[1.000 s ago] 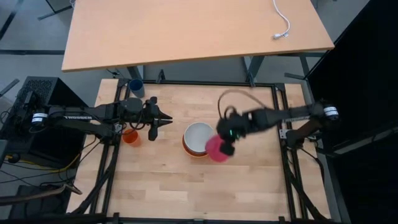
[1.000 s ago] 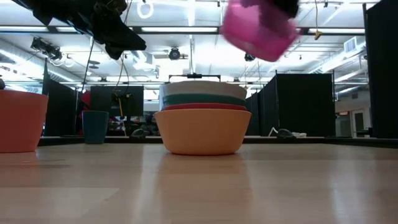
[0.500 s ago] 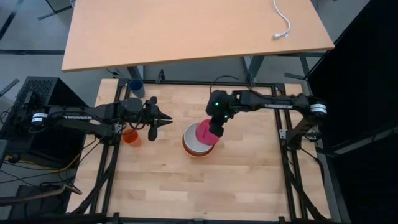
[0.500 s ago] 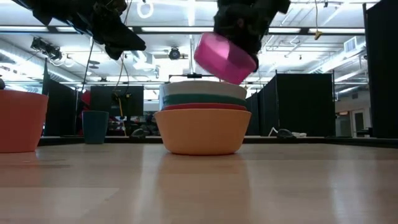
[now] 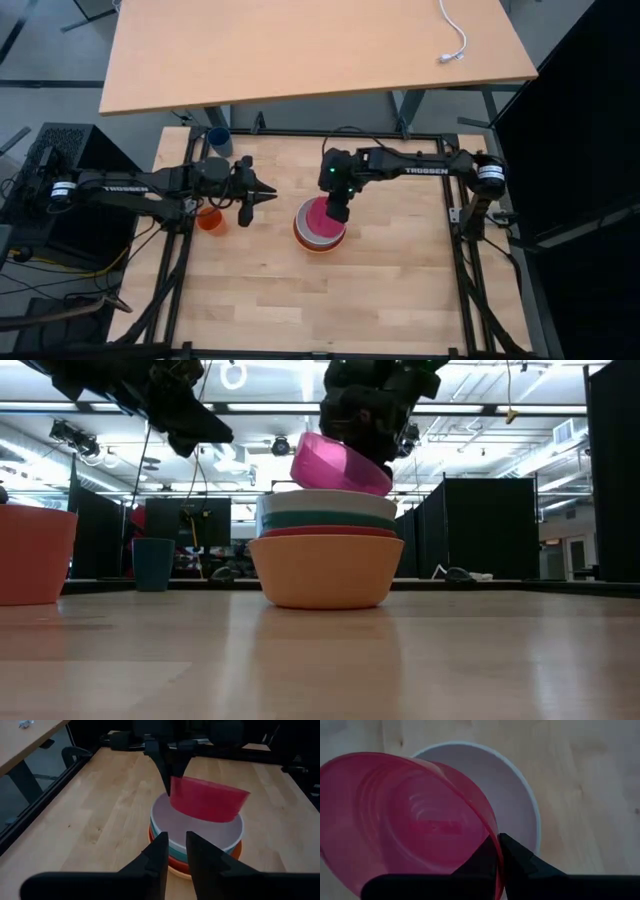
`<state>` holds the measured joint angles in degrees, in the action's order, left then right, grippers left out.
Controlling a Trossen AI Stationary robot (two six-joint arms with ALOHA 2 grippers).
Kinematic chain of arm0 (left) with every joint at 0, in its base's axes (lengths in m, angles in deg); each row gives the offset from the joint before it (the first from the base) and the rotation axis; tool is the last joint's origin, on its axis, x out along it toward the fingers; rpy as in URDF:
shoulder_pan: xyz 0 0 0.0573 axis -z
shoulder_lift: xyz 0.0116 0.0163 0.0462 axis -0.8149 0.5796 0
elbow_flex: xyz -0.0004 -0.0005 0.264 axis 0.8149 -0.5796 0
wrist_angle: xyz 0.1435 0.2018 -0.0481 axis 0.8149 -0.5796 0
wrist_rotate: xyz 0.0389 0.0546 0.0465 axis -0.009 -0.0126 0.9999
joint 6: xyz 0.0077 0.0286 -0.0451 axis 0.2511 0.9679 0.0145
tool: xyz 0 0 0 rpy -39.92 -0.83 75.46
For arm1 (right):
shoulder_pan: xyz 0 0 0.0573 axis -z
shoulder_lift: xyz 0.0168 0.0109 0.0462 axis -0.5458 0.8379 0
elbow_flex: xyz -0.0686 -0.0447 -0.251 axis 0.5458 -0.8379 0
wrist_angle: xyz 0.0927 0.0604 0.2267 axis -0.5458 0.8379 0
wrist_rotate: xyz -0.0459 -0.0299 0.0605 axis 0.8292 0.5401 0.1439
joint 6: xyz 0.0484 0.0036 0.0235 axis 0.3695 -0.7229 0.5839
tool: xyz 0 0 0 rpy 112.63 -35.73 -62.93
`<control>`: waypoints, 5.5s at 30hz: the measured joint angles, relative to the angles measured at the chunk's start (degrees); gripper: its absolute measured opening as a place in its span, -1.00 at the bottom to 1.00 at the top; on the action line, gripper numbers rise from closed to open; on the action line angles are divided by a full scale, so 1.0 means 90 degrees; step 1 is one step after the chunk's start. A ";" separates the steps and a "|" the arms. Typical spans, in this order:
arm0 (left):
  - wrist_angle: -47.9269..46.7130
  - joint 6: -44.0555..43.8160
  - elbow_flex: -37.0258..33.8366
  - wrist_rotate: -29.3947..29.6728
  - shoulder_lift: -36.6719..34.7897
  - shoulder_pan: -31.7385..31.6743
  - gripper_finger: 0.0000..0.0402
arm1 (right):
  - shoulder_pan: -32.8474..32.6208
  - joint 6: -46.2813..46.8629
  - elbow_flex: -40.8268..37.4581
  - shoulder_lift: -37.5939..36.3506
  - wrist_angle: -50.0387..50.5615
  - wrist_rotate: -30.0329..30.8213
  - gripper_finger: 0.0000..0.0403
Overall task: Nest bowls inside each other
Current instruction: Stack the pink bowl on top of the white bowl, then move the blue cup to the left of the stacked bowls
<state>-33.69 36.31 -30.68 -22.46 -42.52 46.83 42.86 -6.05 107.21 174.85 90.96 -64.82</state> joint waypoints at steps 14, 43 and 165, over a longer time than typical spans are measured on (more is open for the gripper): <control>-0.0061 0.0000 -0.0001 0.0000 -0.0001 0.0002 -0.61 | 0.0005 -0.0114 0.0000 0.0135 -0.0091 -0.0087 -0.51; -0.2644 -0.1115 0.0613 0.3809 -0.0002 -0.0530 -0.51 | -0.0223 -0.1630 0.0236 -0.0239 -0.0888 0.0413 -0.70; -0.5076 0.1695 0.2939 0.2167 0.4529 -0.4807 -0.95 | -0.0073 -0.0765 -0.4954 -0.4637 -0.4497 0.0185 -0.63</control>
<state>-79.38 51.57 -4.22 -2.96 -1.77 3.57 42.20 -12.93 62.62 133.11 50.48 -63.16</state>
